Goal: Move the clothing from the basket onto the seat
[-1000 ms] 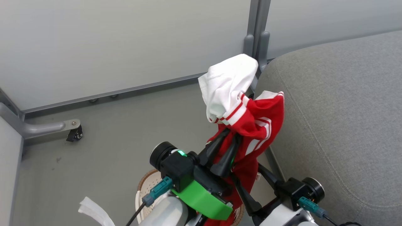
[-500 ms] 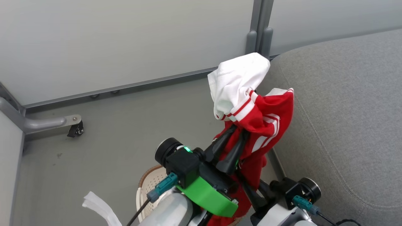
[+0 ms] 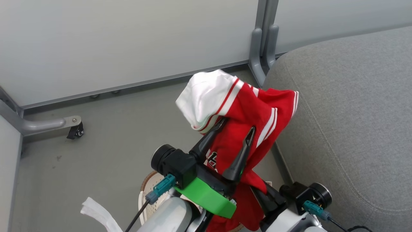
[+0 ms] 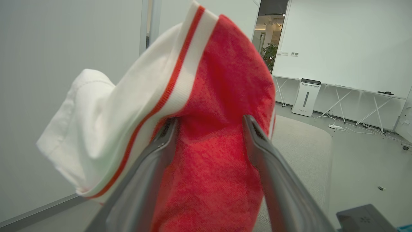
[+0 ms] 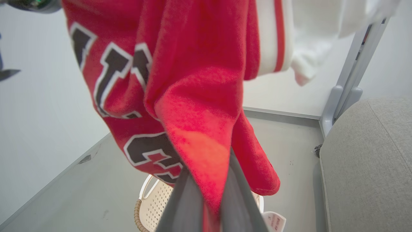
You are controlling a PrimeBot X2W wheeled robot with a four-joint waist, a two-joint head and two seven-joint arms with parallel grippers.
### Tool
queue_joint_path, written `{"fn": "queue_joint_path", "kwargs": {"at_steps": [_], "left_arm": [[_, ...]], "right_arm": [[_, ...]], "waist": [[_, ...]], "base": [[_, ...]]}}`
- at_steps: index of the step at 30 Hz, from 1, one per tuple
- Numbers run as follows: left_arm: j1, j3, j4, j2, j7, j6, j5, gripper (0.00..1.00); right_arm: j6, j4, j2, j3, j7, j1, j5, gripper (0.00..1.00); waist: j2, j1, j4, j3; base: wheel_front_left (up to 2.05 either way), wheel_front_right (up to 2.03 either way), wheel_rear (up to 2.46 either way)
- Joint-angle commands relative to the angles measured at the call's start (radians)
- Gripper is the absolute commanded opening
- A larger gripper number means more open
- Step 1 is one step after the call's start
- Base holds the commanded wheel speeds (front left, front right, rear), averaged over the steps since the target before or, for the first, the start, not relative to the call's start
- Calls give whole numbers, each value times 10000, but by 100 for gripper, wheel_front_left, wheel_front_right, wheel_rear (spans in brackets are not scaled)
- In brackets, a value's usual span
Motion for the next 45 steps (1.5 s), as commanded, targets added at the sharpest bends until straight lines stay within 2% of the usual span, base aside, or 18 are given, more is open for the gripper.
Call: {"fn": "queue_joint_path", "kwargs": {"at_steps": [1,16,28,37,45], "left_arm": [[80,27,21,3,-7,53,47,100],[81,-1,288,4,-7,37,279,100],[536,574,444,11,-5,0,783,100],[1084,1317,626,104,-5,39,1741,100],[1568,2371,551,124,-5,-134,2269,100]], "right_arm": [[-14,-42,-41,-29,-6,80,25,0],[-14,-107,-63,-140,-8,167,-45,0],[-14,-528,-150,-405,-9,-15,-289,0],[-14,-1567,-91,-1247,-11,-217,-617,0],[-14,-2793,-55,-1957,-14,-171,-897,0]], "waist": [[114,0,-5,-5],[114,0,58,-46],[114,0,-181,44],[114,0,-920,406],[114,0,-1962,929]], "base": [[0,0,0],[0,0,0],[0,0,0],[0,0,0],[0,0,0]]}}
